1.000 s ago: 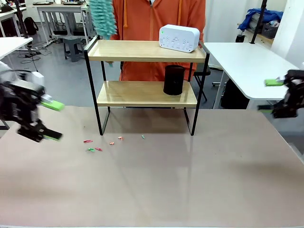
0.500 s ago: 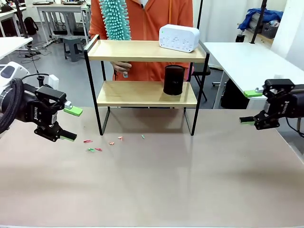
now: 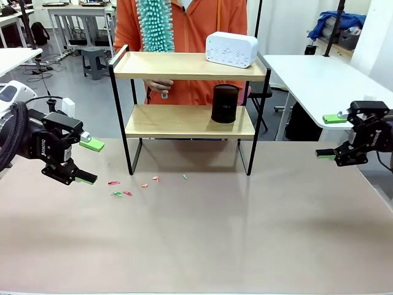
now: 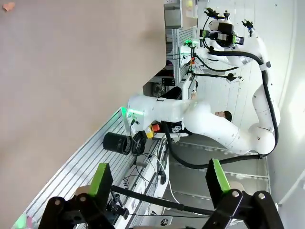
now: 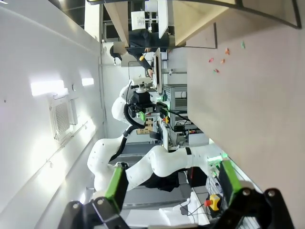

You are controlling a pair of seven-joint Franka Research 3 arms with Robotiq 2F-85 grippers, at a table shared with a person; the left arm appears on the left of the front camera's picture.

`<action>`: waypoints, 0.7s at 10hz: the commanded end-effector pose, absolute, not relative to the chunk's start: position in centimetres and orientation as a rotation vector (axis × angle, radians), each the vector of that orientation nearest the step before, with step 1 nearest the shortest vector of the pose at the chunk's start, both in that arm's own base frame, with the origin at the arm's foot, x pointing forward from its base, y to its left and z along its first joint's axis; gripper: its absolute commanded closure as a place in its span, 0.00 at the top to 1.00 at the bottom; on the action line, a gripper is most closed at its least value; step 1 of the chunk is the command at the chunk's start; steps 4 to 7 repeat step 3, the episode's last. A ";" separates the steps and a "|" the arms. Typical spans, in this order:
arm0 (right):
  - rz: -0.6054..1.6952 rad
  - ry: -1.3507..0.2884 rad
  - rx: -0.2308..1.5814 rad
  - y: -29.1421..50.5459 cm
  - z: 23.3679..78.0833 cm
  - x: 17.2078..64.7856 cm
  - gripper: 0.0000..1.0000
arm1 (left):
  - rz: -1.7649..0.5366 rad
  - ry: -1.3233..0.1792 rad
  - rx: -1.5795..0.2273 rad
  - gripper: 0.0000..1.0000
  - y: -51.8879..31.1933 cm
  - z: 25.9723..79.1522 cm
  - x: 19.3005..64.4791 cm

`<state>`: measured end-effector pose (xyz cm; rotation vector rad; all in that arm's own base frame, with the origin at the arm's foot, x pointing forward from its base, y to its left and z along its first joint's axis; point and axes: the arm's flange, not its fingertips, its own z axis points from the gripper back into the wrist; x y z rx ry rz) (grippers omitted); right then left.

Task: Clean the shelf.
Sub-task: Hand the Duster back to the human.

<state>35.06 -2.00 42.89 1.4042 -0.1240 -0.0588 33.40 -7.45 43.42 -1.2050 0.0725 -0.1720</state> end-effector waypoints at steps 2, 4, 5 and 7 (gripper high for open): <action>-0.042 -0.144 1.405 -1.8 43.0 35.1 1.00 | -0.168 0.088 -1.205 1.00 -7.3 43.7 33.0; -0.042 -0.144 1.405 -1.8 43.0 35.1 1.00 | -0.168 0.088 -1.205 1.00 -7.3 43.7 33.0; -0.042 -0.144 1.405 -1.8 43.0 35.1 1.00 | -0.168 0.088 -1.205 1.00 -7.3 43.7 33.0; -0.042 -0.144 1.405 -1.8 43.0 35.1 1.00 | -0.168 0.088 -1.205 1.00 -7.3 43.7 33.0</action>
